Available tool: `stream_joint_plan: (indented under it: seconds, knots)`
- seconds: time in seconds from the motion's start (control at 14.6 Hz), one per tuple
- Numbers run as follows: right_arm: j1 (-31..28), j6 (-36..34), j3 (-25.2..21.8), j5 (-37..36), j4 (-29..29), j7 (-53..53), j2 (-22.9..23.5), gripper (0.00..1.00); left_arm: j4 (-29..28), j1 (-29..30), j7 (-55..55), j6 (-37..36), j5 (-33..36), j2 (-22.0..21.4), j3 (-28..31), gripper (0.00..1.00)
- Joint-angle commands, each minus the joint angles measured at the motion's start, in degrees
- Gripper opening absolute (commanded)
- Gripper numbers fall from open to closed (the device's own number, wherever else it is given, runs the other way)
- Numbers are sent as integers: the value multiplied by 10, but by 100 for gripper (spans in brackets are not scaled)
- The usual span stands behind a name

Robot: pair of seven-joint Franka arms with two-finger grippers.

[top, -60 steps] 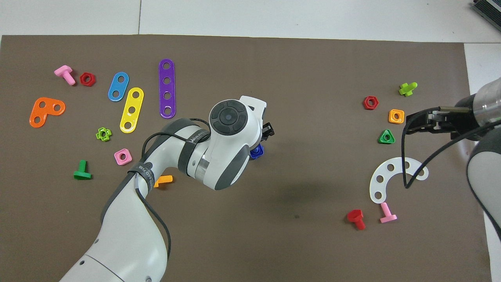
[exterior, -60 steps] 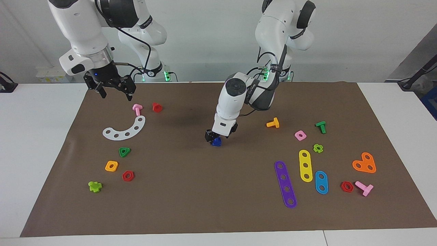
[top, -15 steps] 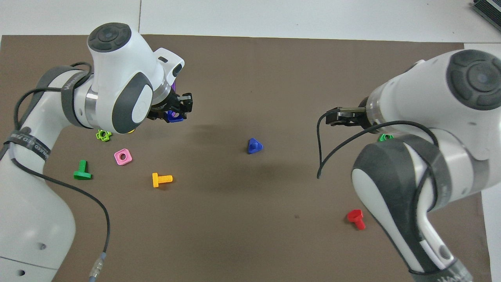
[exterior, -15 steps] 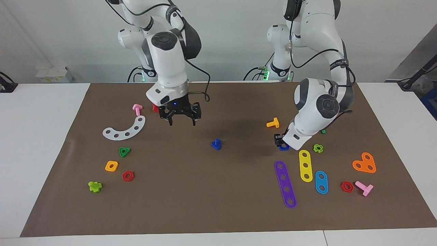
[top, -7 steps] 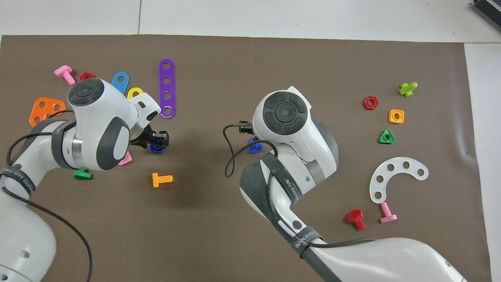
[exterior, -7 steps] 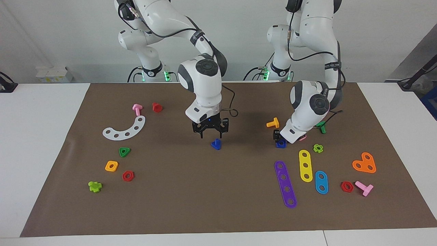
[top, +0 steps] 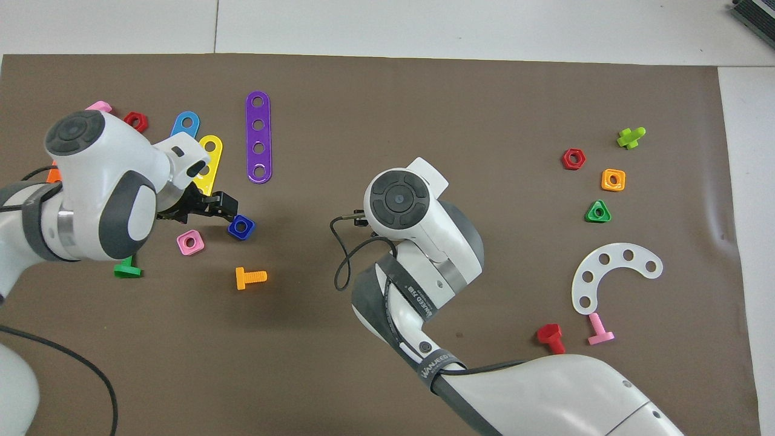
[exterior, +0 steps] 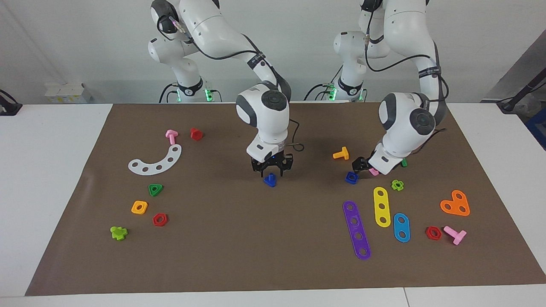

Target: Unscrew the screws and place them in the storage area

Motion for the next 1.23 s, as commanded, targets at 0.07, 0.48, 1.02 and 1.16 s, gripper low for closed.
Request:
stream_joint_plan:
  seconds: [0.07, 0.48, 1.02, 1.16]
  knots:
    - [-1, 30, -1, -13, -30, 7, -13, 59, -11, 67, 64, -39, 10, -47, -1, 100]
    - [-1, 33, -1, -12, -33, 11, -13, 28, 20, 94, 70, -124, 92, -125, 0, 100]
    - [-49, 25, -1, -10, -120, 10, -131, 0, 68, 93, 66, -191, 89, -222, -8, 100]
    - [-87, 32, -1, -11, -169, 1, -173, 0, 94, 86, 63, -202, 82, -218, -9, 100]
